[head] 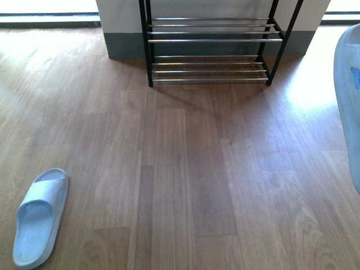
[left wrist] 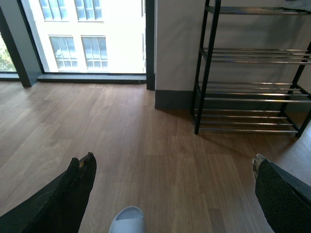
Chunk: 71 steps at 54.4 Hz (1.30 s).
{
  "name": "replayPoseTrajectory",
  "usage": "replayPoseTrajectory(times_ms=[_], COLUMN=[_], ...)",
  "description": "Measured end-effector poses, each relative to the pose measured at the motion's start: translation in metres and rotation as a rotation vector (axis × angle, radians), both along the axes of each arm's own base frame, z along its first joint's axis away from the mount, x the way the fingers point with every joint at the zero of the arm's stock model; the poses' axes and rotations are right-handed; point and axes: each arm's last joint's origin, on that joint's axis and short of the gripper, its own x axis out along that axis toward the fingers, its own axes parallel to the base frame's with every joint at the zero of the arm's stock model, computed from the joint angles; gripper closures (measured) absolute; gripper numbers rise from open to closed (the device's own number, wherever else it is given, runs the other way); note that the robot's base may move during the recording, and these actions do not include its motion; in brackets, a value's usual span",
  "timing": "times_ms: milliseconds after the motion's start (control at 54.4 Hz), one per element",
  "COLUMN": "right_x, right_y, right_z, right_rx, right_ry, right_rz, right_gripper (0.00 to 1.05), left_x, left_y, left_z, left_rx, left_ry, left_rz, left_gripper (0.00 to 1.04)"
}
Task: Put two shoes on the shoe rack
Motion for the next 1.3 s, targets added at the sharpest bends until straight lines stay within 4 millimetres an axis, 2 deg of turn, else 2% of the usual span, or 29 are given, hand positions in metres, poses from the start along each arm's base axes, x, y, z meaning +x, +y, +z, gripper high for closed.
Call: replayPoseTrajectory(times_ms=[478, 570, 643, 735, 882, 956, 1011, 1195, 1305], right_x=[0.000, 0.000, 0.000, 0.000, 0.000, 0.000, 0.000, 0.000, 0.000], right_y=[0.001, 0.001, 0.001, 0.001, 0.001, 0.001, 0.001, 0.001, 0.001], right_z=[0.000, 0.000, 0.000, 0.000, 0.000, 0.000, 0.000, 0.000, 0.000], right_rx=[0.002, 0.002, 0.002, 0.002, 0.002, 0.002, 0.002, 0.002, 0.002], right_ry=[-0.002, -0.002, -0.002, -0.002, -0.002, -0.002, -0.002, -0.002, -0.002], right_rz=[0.008, 0.008, 0.008, 0.009, 0.008, 0.009, 0.009, 0.009, 0.009], right_gripper=[1.03, 1.03, 1.03, 1.03, 1.03, 1.03, 1.03, 1.03, 1.03], left_x=[0.000, 0.002, 0.012, 0.034, 0.087, 0.117, 0.128, 0.160, 0.173], left_y=[0.000, 0.000, 0.001, 0.001, 0.006, 0.003, 0.000, -0.007, -0.006], left_z=[0.000, -0.003, -0.010, -0.021, -0.051, -0.081, -0.097, -0.185, -0.230], left_rx=[0.000, -0.051, -0.055, -0.058, -0.022, 0.009, 0.024, 0.050, 0.047], left_ry=[0.002, 0.145, 0.244, 0.326, 0.420, 0.498, 0.542, 0.737, 0.832], left_rz=[0.003, 0.159, 0.283, 0.274, 0.271, 0.226, 0.212, 0.176, 0.166], left_gripper=[0.09, 0.09, 0.09, 0.09, 0.09, 0.09, 0.09, 0.09, 0.09])
